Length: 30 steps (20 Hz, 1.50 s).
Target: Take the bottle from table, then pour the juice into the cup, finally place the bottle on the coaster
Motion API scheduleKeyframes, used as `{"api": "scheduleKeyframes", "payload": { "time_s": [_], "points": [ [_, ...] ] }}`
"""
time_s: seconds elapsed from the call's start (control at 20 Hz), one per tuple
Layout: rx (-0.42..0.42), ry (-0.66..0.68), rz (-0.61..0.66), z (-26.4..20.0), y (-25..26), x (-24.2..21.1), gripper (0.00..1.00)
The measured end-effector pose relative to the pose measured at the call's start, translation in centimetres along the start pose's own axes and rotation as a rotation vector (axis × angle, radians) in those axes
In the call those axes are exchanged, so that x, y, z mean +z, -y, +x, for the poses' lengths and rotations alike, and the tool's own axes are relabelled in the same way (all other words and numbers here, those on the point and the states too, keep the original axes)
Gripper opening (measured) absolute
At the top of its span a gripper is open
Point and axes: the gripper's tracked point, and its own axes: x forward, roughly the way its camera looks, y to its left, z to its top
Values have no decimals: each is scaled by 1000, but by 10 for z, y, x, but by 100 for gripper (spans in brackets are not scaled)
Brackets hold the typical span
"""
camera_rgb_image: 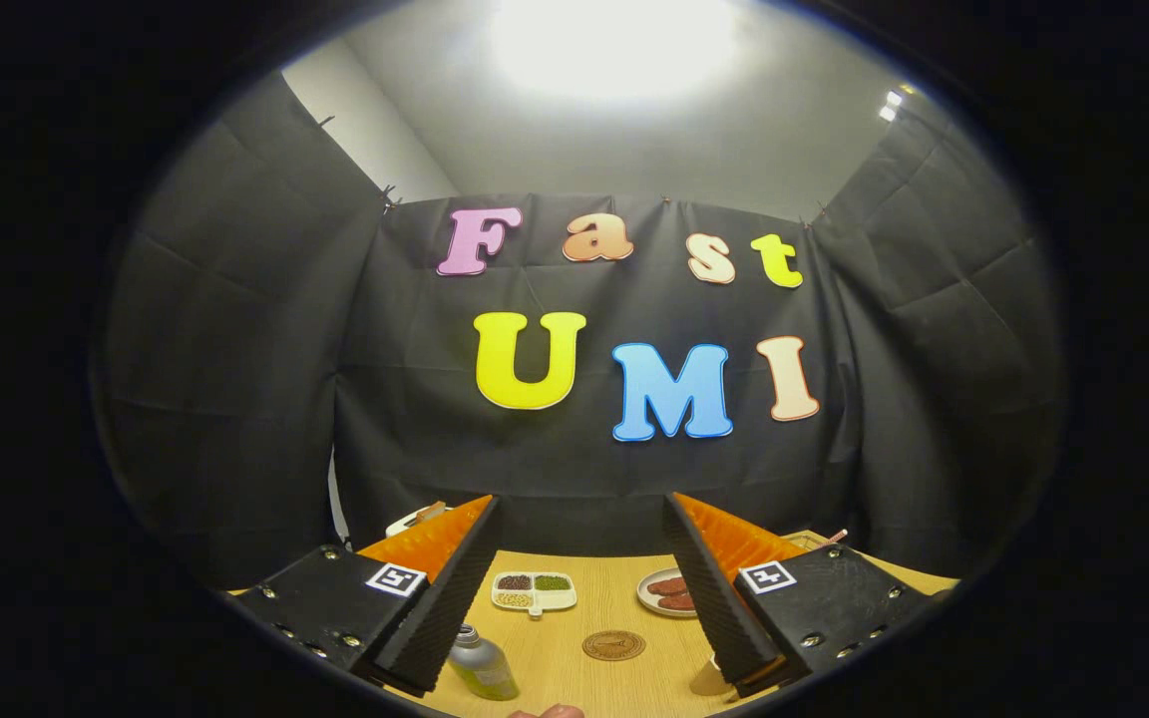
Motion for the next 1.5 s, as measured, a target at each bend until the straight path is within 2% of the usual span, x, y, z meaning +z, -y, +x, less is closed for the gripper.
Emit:
{"api": "scheduleKeyframes", "payload": {
  "time_s": [0.55,0.7,1.0,1.5],
  "points": [
    [54,-14,-15,13,-35,-29,99],
    [41,-34,-2,16,-42,-46,98],
    [48,-109,-37,24,-71,-93,98],
    [42,-269,-2,38,-102,-179,99]
  ]
}}
